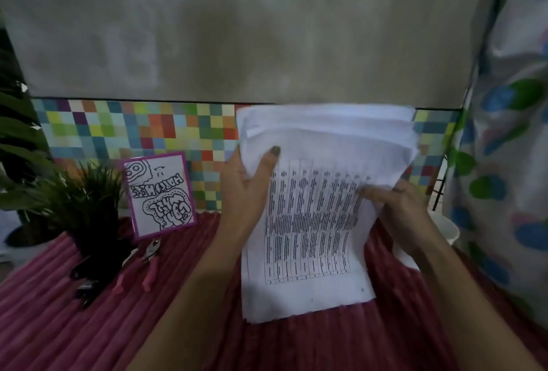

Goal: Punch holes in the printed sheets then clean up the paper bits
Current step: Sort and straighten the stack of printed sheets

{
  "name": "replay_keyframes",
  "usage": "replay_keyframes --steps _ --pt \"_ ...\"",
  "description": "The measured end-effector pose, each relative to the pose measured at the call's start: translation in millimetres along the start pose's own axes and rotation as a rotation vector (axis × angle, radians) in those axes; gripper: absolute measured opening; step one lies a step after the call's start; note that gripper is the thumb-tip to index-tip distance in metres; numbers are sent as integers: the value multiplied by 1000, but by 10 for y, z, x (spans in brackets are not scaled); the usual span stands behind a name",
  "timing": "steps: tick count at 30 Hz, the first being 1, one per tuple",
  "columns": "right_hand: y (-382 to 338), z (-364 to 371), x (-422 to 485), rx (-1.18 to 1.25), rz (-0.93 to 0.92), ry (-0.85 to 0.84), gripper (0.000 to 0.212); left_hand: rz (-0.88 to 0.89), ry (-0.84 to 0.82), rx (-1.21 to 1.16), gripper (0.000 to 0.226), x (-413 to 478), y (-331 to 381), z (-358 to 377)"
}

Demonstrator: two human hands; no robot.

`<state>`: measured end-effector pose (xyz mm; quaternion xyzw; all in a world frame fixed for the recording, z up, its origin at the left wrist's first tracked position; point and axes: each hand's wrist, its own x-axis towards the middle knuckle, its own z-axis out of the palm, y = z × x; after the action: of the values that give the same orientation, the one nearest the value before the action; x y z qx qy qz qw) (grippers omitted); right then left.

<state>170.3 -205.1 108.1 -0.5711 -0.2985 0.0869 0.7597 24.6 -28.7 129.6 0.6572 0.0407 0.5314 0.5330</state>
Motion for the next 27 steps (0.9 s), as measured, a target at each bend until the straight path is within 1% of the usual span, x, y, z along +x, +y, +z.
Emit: replay_keyframes --steps 2,4,5,6,8,9,10,11,12,13,14,15,16,17,18,19,20,21,23,25,27 --pt "-52 -46 26 -46 -21 -75 21 79 97 3 24 68 119 2" --pt "-46 -99 -11 -205 25 -161 17 128 156 -16 30 146 201 -13" --pt "18 -132 -35 -249 57 -171 17 152 164 -18 30 166 215 -16" --pt "80 -146 -70 -239 69 -173 17 169 167 -3 30 177 214 -11" --pt "203 -128 -125 -156 72 -109 13 163 146 18 29 180 216 -3" --pt "244 -113 -146 -117 57 -68 11 142 107 3 30 189 216 -15" --pt "290 -122 -151 -92 51 -17 16 112 34 -33 34 204 200 -43" --pt "291 -118 -163 -90 50 25 22 50 -63 -69 41 238 159 -99" --pt "303 -116 -172 -81 54 53 22 -30 -176 -96 48 271 100 -163" --pt "332 -135 -162 -77 68 49 12 -110 -294 -91 53 286 35 -221" --pt "331 -134 -168 -53 75 32 6 -181 -390 -63 54 278 -31 -260" --pt "349 -128 -161 -42 81 35 14 -231 -440 -27 54 256 -102 -283" --pt "339 -94 -168 -30 78 25 13 -271 -432 -16 50 232 -183 -286" --pt "334 -65 -171 -28 73 50 7 -291 -403 -34 42 189 -218 -277" --pt "338 -45 -174 -24 75 74 9 -278 -357 -30 30 143 -224 -253" --pt "343 -29 -180 8 77 70 13 -246 -299 -6 22 87 -193 -216" --pt "346 -17 -189 36 73 54 14 -203 -227 18 20 33 -202 -176" --pt "320 23 -224 34 48 32 20 -168 -165 26 19 -14 -203 -144" --pt "326 74 -275 -38 -30 -4 32 -115 -121 15 19 -118 -188 -70" --pt "286 177 -348 -102 -117 -26 33 -70 -111 24 23 -215 -148 3" --pt "292 237 -388 -140 -175 -15 29 -53 -66 9 22 -272 -157 32"
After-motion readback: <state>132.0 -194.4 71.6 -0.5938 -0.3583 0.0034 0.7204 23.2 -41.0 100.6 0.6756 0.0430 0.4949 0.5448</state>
